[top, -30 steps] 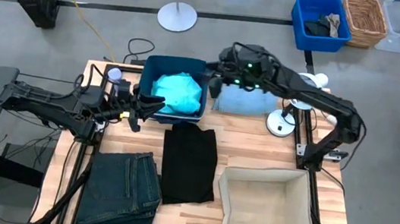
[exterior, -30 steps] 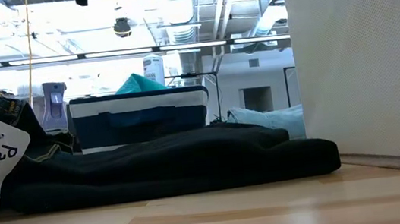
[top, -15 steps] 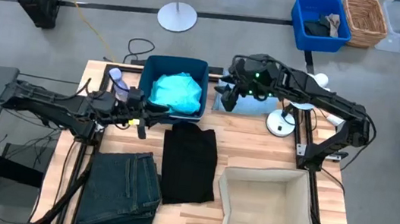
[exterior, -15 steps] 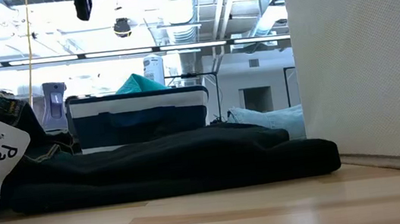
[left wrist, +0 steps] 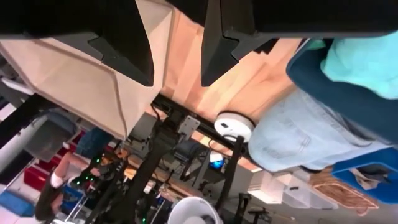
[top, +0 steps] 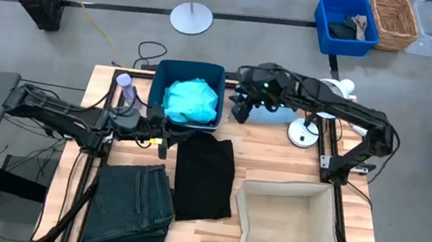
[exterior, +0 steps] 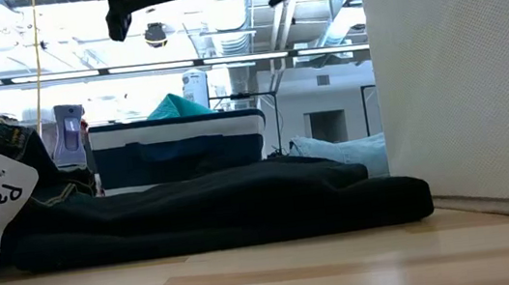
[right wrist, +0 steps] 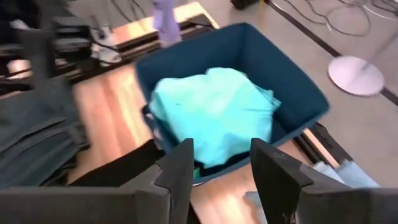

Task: Sort clothes
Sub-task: Put the gray pants into the blue bin

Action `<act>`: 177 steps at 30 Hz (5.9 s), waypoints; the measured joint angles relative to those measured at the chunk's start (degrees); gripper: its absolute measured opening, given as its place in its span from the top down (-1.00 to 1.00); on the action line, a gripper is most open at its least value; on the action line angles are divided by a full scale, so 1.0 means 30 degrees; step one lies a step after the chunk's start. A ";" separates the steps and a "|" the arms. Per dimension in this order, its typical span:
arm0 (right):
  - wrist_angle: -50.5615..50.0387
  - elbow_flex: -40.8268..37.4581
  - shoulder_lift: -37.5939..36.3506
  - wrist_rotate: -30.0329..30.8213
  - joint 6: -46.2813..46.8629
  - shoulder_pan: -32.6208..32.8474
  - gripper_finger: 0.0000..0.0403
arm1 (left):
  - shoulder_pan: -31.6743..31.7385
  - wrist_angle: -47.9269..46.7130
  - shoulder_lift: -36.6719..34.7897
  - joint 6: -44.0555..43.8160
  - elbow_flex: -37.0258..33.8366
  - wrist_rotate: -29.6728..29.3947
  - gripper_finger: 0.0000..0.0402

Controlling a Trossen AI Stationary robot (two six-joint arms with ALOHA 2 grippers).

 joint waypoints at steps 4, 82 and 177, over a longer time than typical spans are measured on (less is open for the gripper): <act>0.0051 0.0000 0.0957 0.0044 0.1344 -0.0672 0.14 | 0.0000 0.0166 -0.0119 -0.0015 0.0000 -0.0002 0.35; -0.1958 0.1158 0.6438 0.2849 1.5178 -0.3417 -0.16 | -0.0168 0.0151 -0.1290 0.0101 0.0015 0.2638 0.35; -0.1064 -0.0109 0.8691 0.9350 2.4311 -0.2601 -0.30 | -0.0204 -0.0578 -0.1326 -0.1241 0.0015 0.6550 0.35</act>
